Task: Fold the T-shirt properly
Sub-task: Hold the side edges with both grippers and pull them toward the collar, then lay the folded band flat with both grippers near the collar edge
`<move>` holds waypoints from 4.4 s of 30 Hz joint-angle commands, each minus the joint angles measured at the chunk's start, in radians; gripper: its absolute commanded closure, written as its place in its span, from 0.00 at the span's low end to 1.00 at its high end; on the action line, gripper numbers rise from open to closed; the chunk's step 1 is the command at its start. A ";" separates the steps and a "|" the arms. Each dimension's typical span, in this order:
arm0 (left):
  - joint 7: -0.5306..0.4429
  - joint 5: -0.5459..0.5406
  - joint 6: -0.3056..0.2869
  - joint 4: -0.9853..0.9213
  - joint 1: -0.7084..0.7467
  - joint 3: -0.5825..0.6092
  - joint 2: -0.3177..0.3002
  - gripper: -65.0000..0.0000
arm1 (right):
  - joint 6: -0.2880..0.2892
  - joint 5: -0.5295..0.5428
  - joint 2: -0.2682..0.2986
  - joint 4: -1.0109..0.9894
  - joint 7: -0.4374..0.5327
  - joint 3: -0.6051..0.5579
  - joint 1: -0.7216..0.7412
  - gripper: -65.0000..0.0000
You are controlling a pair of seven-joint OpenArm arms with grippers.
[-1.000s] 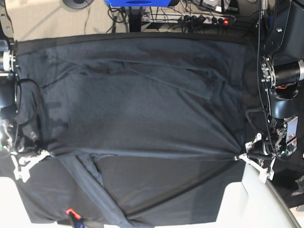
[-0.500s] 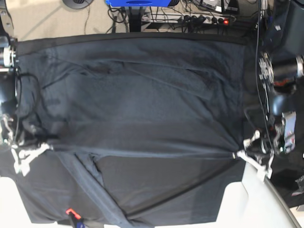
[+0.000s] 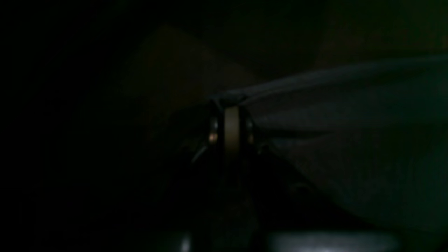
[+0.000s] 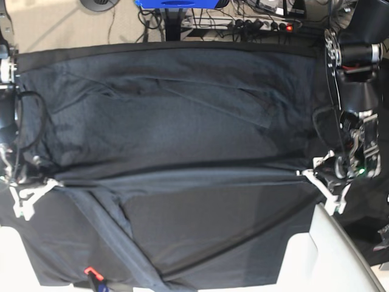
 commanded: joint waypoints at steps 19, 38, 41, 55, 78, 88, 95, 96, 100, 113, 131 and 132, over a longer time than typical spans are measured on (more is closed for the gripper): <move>0.143 -0.005 -0.063 0.289 0.153 -0.088 -0.015 1.00 | -0.001 0.005 0.018 0.149 -0.183 0.013 -0.028 0.99; 0.220 -0.005 -0.065 0.485 0.348 -0.095 -0.026 1.00 | -0.001 0.006 0.058 0.309 -0.315 0.070 -0.185 0.99; 0.215 -0.004 -0.065 0.485 0.361 -0.097 -0.038 1.00 | -0.001 0.006 0.056 0.376 -0.361 0.146 -0.234 0.99; 0.213 -0.004 -0.065 0.597 0.444 -0.097 -0.038 1.00 | -0.001 0.008 0.015 0.498 -0.444 0.238 -0.357 0.99; 0.212 -0.004 -0.065 0.603 0.503 -0.097 -0.052 1.00 | -0.067 0.010 -0.001 0.622 -0.488 0.268 -0.446 0.99; 0.186 -0.004 -0.065 0.603 0.539 -0.097 -0.052 1.00 | -0.067 0.008 0.001 0.622 -0.484 0.274 -0.470 0.99; 0.184 -0.004 -0.065 0.646 0.587 -0.097 -0.050 1.00 | -0.067 0.006 0.008 0.616 -0.482 0.274 -0.470 0.99; 0.184 -0.004 -0.065 0.649 0.590 -0.097 -0.050 1.00 | -0.067 0.006 0.008 0.616 -0.482 0.274 -0.470 0.99; 0.184 -0.004 -0.065 0.645 0.593 -0.095 -0.047 1.00 | -0.067 0.006 0.008 0.614 -0.481 0.271 -0.470 0.99; 0.184 0.003 -0.065 0.645 0.593 -0.088 -0.047 1.00 | -0.067 0.005 0.010 0.613 -0.481 0.266 -0.470 0.99; 0.184 0.006 -0.065 0.645 0.595 -0.086 -0.049 0.73 | -0.067 0.005 0.007 0.613 -0.481 0.275 -0.470 0.55; 0.184 0.006 -0.065 0.645 0.595 -0.089 -0.049 0.63 | -0.067 0.005 0.007 0.613 -0.481 0.275 -0.470 0.52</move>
